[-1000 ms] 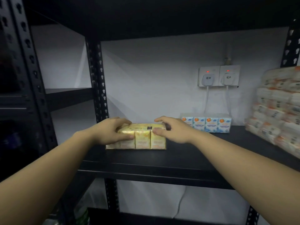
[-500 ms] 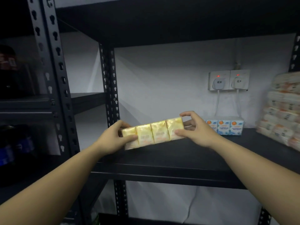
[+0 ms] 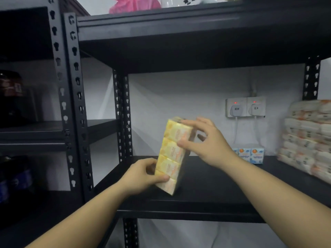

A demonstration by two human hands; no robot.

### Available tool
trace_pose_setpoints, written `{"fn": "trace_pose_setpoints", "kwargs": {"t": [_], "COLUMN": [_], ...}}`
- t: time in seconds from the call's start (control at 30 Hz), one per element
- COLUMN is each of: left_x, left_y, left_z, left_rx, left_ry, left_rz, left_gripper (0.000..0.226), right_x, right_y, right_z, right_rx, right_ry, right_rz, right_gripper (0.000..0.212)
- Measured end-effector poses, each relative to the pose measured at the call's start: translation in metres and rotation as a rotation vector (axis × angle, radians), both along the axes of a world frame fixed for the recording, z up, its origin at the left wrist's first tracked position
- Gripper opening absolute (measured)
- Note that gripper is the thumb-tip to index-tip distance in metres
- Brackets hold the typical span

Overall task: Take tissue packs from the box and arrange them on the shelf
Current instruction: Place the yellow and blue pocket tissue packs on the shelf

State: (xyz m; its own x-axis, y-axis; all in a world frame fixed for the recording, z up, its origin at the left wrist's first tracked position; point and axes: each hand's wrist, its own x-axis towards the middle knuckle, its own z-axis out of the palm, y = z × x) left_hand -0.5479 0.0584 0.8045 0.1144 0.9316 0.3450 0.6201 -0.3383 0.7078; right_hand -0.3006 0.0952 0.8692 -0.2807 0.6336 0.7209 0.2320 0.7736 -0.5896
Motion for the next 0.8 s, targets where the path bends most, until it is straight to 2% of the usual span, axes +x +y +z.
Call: {"fn": "trace_pose_setpoints", "kwargs": {"t": [0.07,0.13,0.2,0.27,0.33,0.4,0.47,0.6,0.67,0.8], "left_x": [0.005,0.008,0.006,0.002,0.002,0.005,0.008,-0.003,-0.011,-0.021], "left_y": [-0.004,-0.009,-0.016,-0.025,-0.034,-0.039,-0.043,-0.048,-0.050,-0.053], "left_z": [0.003,0.017,0.041,0.072,0.101,0.121,0.132,0.131,0.125,0.114], "left_rx": [0.024,0.067,0.158,0.228,0.225,0.190,0.197,0.204,0.179,0.097], "left_ry": [0.036,-0.055,-0.228,-0.259,-0.105,0.077,0.190,0.199,0.143,0.072], "left_rz": [0.001,-0.001,-0.032,-0.107,-0.165,-0.187,-0.137,-0.059,-0.059,-0.049], "left_gripper": [0.041,0.044,0.060,0.081,0.083,0.068,0.051,0.051,0.047,0.041], "right_x": [-0.006,-0.008,-0.012,-0.020,-0.032,-0.040,-0.042,-0.032,-0.025,-0.015], "right_y": [-0.006,-0.010,-0.014,-0.016,-0.020,-0.023,-0.020,-0.009,-0.005,0.005], "right_z": [0.000,0.000,-0.001,-0.005,-0.012,-0.022,-0.039,-0.077,-0.081,-0.079], "right_rx": [0.021,0.029,-0.035,-0.079,-0.096,-0.106,-0.164,-0.288,-0.276,-0.214], "right_ry": [-0.075,-0.080,-0.055,-0.042,-0.048,-0.074,-0.138,-0.280,-0.271,-0.273], "right_rz": [-0.018,-0.052,-0.034,0.002,0.005,-0.027,-0.043,-0.050,-0.068,-0.168], "right_gripper": [0.067,0.082,0.104,0.118,0.113,0.096,0.088,0.083,0.080,0.090]}}
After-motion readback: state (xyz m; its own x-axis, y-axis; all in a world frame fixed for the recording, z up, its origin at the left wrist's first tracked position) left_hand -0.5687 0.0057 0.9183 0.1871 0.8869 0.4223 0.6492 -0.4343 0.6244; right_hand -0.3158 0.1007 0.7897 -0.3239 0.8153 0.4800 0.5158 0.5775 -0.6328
